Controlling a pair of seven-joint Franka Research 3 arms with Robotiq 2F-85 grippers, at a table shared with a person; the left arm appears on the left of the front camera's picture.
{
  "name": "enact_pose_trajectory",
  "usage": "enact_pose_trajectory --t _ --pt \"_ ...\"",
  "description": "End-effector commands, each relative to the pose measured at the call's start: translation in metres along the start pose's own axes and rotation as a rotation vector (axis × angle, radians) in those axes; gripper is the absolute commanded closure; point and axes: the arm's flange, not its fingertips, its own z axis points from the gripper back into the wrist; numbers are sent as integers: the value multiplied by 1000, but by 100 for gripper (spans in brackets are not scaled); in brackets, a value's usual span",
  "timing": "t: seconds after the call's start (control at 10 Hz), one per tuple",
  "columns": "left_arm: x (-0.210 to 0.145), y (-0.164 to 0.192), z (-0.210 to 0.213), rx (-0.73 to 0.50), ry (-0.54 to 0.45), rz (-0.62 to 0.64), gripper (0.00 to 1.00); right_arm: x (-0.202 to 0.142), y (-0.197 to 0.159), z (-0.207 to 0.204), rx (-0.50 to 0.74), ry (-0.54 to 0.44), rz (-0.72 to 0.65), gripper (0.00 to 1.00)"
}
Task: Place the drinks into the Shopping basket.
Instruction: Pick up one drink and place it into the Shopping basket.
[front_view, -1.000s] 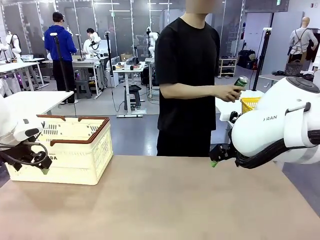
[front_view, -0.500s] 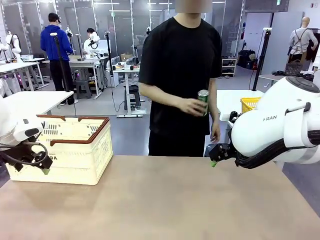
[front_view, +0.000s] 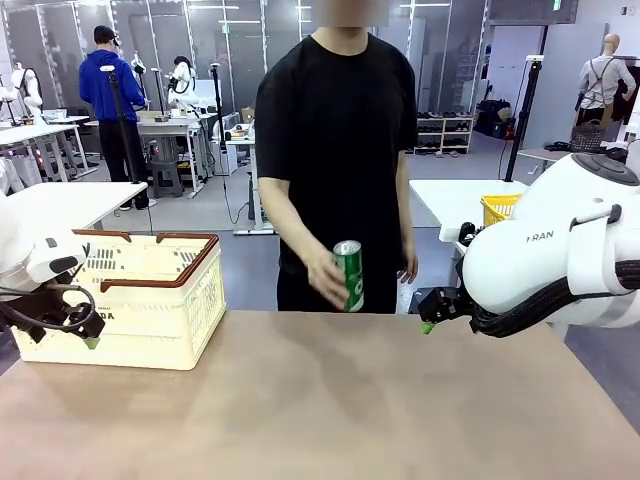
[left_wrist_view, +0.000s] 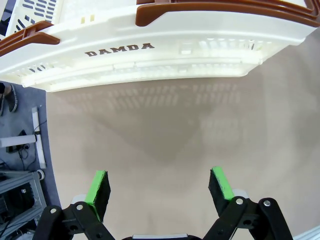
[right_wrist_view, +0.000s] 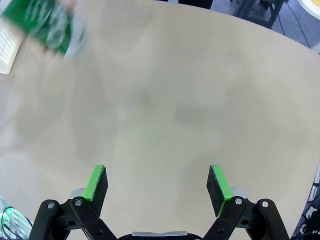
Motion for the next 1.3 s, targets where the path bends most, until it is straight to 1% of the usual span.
enact_pose_trajectory --t 0.0,1.1,1.2 --pt "0 0 1 14 -1 -1 0 0 -1 0 0 -1 1 0" --pt "0 0 1 14 -1 -1 0 0 -1 0 0 -1 1 0" --pt "0 0 0 0 0 0 0 0 -1 0 0 -1 1 0"
